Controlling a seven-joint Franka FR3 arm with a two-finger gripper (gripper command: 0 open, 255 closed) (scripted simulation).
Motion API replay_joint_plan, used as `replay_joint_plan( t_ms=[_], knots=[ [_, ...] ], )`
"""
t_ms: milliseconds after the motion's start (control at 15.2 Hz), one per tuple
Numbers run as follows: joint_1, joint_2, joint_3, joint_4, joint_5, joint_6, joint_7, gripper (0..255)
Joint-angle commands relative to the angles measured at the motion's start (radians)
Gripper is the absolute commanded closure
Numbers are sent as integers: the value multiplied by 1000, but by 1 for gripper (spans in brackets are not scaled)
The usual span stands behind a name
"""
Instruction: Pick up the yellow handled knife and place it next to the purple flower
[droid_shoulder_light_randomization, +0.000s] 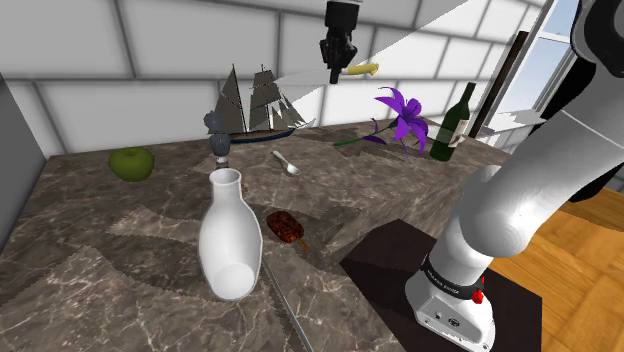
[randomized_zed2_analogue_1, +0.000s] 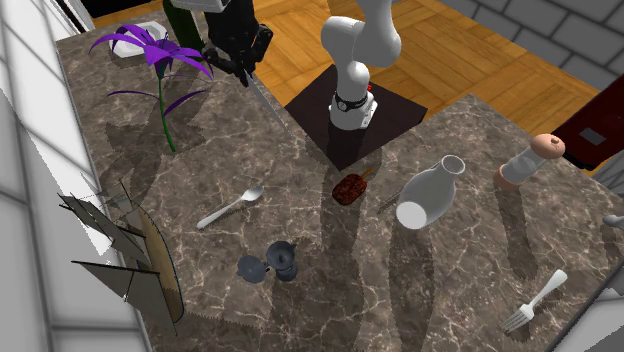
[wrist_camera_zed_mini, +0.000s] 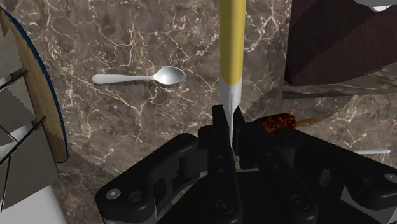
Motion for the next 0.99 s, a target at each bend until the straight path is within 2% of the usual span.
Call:
replay_joint_plan(
  t_ms=[0,330,924],
  knots=[
    [-16,-17,-29,-10,-11,-5,-46,255],
    [-60,-48,-111,-32,-46,-7,-167,255],
    [-64,-76,-115,-179,-53,113,-159,255]
  ],
)
